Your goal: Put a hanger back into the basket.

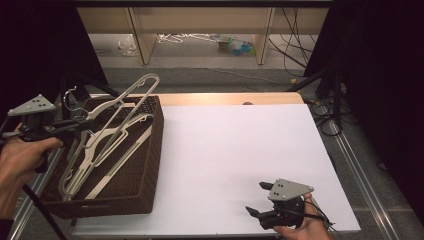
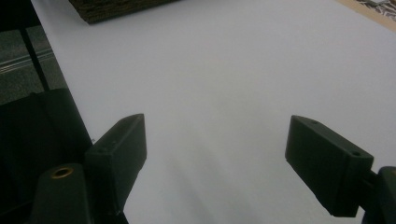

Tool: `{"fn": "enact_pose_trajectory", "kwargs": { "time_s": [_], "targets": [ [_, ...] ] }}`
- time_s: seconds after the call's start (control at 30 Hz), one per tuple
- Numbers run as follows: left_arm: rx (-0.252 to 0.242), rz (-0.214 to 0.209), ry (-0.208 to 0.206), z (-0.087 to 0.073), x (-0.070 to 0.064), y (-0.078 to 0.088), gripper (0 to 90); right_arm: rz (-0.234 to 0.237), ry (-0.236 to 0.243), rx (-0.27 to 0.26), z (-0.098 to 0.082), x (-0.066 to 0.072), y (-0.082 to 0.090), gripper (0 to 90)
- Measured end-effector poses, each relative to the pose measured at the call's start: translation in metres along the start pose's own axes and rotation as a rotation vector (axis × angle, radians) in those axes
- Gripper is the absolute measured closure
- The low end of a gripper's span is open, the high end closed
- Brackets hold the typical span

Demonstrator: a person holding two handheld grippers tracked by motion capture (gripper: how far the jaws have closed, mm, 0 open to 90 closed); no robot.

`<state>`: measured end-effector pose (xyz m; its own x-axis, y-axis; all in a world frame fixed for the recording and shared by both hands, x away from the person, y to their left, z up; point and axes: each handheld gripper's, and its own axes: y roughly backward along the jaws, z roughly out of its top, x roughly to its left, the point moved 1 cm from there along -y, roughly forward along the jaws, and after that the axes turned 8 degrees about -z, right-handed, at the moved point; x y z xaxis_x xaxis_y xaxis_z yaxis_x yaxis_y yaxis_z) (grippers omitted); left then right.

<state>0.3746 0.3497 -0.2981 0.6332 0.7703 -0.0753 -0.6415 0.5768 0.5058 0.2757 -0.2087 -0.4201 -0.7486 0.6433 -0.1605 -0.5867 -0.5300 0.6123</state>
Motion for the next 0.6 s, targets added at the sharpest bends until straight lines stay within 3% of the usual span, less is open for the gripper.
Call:
{"fn": "enact_pose_trajectory", "kwargs": {
  "time_s": [0.47, 0.5, 0.57, 0.6],
  "targets": [
    [0.046, 0.001, 0.077, -0.034, 0.022, -0.012, 85.5, 0.006, 0.003, 0.016, -0.001, 0.001, -0.003, 22.1],
    [0.052, -0.004, 0.058, -0.034, 0.024, -0.013, 85.6, 0.005, 0.005, 0.017, -0.001, 0.0, -0.003, 22.3],
    [0.049, -0.01, 0.075, -0.036, 0.025, -0.016, 85.5, 0.006, 0.012, 0.017, -0.001, 0.0, -0.003, 22.2],
    [0.052, -0.022, 0.053, -0.036, 0.026, -0.018, 85.5, 0.006, 0.013, 0.017, -0.001, 0.0, -0.003, 22.3]
  ]
}}
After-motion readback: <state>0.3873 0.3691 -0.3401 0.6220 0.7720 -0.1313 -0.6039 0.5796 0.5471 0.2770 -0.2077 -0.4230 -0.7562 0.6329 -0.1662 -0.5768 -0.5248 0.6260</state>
